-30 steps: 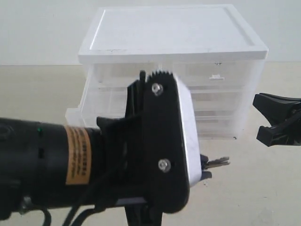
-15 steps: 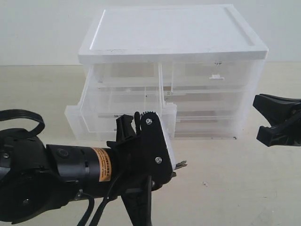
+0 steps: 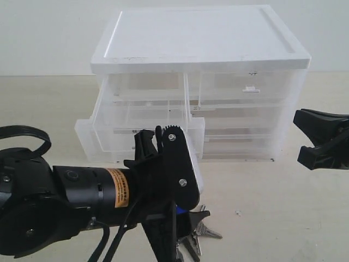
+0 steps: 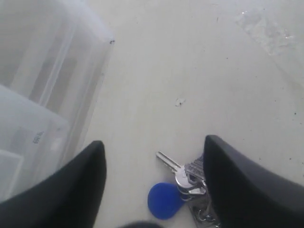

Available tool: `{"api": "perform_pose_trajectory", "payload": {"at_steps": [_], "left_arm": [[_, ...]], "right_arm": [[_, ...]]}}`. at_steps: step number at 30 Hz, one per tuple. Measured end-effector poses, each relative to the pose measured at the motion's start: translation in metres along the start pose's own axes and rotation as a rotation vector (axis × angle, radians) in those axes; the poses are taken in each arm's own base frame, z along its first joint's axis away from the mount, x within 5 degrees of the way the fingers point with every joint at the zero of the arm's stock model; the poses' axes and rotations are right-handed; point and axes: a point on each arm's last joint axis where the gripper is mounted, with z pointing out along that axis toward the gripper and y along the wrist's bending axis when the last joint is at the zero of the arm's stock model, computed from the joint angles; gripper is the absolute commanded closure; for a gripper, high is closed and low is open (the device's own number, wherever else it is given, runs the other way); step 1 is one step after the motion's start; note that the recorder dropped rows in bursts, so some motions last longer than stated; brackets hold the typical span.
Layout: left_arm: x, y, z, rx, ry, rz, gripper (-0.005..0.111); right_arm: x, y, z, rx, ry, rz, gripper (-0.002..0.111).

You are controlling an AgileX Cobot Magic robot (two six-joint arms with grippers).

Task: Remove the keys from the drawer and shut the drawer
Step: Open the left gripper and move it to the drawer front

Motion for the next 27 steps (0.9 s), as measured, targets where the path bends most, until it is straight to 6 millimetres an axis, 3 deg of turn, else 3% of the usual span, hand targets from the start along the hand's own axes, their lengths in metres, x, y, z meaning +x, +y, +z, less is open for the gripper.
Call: {"api": "perform_pose_trajectory", "payload": {"at_steps": [6,12,17,27], "left_arm": [[-0.01,-0.005,-0.01,0.015,-0.028,-0.015,0.101],[-0.026,-0.005,-0.033,0.008,-0.09,-0.002,0.102],[-0.002,0.009,-0.033,-0.043,-0.043,-0.058,0.102],[0.001,0.034,-0.033,-0.181,-0.14,-0.097,0.102]], "right_arm": [[0.0,0.0,0.0,0.0,0.0,0.002,0.108],[0.0,0.0,0.0,0.0,0.0,0.002,0.108],[0.0,0.0,0.0,0.0,0.0,0.006,0.108],[0.0,0.001,0.0,-0.006,0.003,0.0,0.108]]}}
